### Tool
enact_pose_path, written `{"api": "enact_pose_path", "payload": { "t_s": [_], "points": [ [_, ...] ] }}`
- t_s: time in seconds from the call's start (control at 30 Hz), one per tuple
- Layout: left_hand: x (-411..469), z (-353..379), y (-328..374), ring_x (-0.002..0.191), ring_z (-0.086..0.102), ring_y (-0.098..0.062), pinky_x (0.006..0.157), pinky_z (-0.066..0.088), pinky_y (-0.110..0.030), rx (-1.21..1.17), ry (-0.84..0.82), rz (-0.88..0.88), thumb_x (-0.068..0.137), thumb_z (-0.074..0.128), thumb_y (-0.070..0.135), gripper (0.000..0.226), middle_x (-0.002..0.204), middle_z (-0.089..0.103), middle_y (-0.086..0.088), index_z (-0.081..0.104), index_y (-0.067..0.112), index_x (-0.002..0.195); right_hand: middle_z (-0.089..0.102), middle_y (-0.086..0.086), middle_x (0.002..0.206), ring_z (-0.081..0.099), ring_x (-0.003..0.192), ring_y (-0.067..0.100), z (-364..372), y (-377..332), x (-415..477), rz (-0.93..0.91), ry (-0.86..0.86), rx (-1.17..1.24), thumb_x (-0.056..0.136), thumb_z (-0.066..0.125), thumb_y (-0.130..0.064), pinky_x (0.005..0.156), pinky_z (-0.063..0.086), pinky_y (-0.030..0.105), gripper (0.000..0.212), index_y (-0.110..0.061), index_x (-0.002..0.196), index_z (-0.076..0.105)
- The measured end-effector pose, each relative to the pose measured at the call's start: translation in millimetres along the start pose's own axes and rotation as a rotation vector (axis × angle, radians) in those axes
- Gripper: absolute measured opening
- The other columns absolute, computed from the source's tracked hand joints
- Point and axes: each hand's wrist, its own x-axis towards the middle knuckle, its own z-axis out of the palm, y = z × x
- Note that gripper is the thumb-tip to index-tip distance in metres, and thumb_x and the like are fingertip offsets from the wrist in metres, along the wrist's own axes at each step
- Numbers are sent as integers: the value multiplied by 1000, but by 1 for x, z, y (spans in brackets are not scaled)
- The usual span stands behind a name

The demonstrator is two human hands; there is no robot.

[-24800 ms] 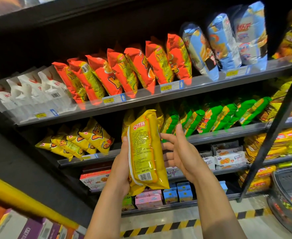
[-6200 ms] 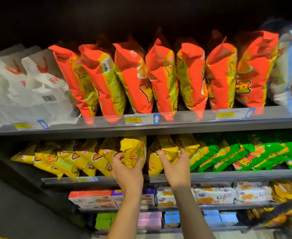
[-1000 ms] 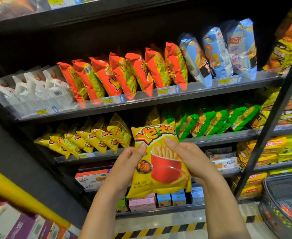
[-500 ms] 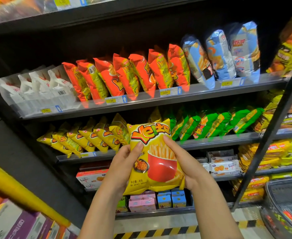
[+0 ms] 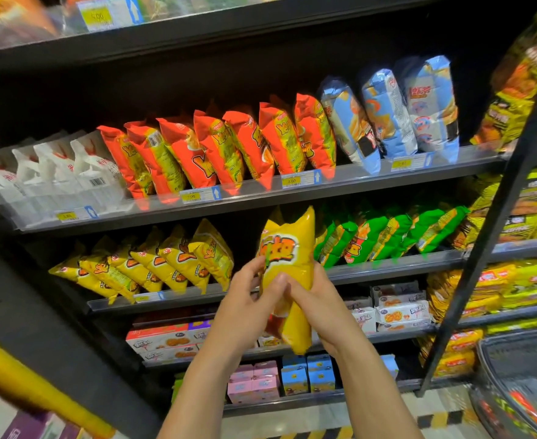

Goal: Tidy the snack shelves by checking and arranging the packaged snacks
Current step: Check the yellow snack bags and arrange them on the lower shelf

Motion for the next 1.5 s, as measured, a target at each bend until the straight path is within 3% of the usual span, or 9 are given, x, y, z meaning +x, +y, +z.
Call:
{"api": "enact_pose_path", "payload": {
  "t_s": [0.17, 0.27, 0.47, 0.67, 0.83, 0.93, 1.1, 1.37, 1.5],
  "points": [
    [6, 6, 3, 116, 63, 2, 103, 55, -37, 37, 1, -13, 74, 68, 79, 61, 125, 60, 28, 36, 64, 123, 63, -13, 146, 60, 133, 4, -3, -3, 1, -29, -167, -3, 109, 53, -33, 103, 55, 26, 44, -34, 153, 47],
    [12, 3, -2, 111, 69, -3, 101, 58, -44, 15, 66, -8, 66, 80, 81, 86, 122, 69, 21, 45, 51, 139, 55, -11, 154, 56, 135, 2, -13, -4, 0, -27, -166, -29, 110, 52, -31, 95, 55, 16, 51, -31, 160, 40],
    [14, -5, -4, 103, 78, -14, 80, 65, -38, -279, 88, -80, 73, 83, 49, 75, 117, 78, 6, 52, 34, 139, 70, -14, 130, 70, 113, 9, -27, -2, 6, -156, 20, -56, 97, 73, -14, 96, 60, 31, 45, -42, 131, 64],
    [14, -8, -8, 115, 74, -34, 100, 57, -56, -581, -7, -127, 85, 70, 37, 58, 126, 76, -10, 60, 26, 142, 69, 3, 137, 67, 125, 20, -25, 1, 12, 43, -116, 131, 61, 95, -60, 104, 57, 42, 99, -24, 144, 55],
    [15, -12, -13, 117, 73, -32, 101, 56, -53, -601, -53, -172, 88, 65, 41, 53, 128, 75, -12, 66, 22, 137, 78, 6, 122, 74, 114, 26, -20, -12, 2, 84, -245, 201, 83, 73, -39, 101, 59, 46, 55, -16, 132, 64],
    [17, -16, -15, 121, 72, -31, 109, 51, -56, -562, -57, -164, 90, 65, 43, 51, 130, 75, -9, 67, 23, 137, 79, 0, 118, 76, 110, 22, -19, -21, -2, 18, -185, 57, 84, 74, -42, 102, 58, 50, 50, -22, 129, 67],
    [18, -17, -13, 113, 75, -17, 81, 63, -30, -526, -56, -67, 93, 57, 37, 44, 125, 77, -5, 69, 18, 131, 80, -10, 110, 77, 100, 10, -14, -28, -3, -107, -54, -112, 80, 79, -47, 96, 61, 46, 45, -28, 120, 68],
    [18, -22, -19, 120, 72, -23, 101, 56, -44, -489, -27, -12, 89, 67, 27, 41, 126, 77, -4, 66, 21, 130, 78, -9, 115, 75, 106, 11, -19, -24, -2, -157, -93, -140, 83, 80, -41, 97, 61, 47, 47, -28, 126, 65],
    [20, -28, -25, 142, 54, -17, 119, 43, -52, -430, 22, 32, 66, 100, 40, 92, 145, 65, 5, 56, 27, 145, 75, -4, 126, 72, 117, 16, -34, -15, -1, -118, -221, -97, 82, 82, -28, 101, 59, 42, 61, -26, 137, 56]
  ]
}}
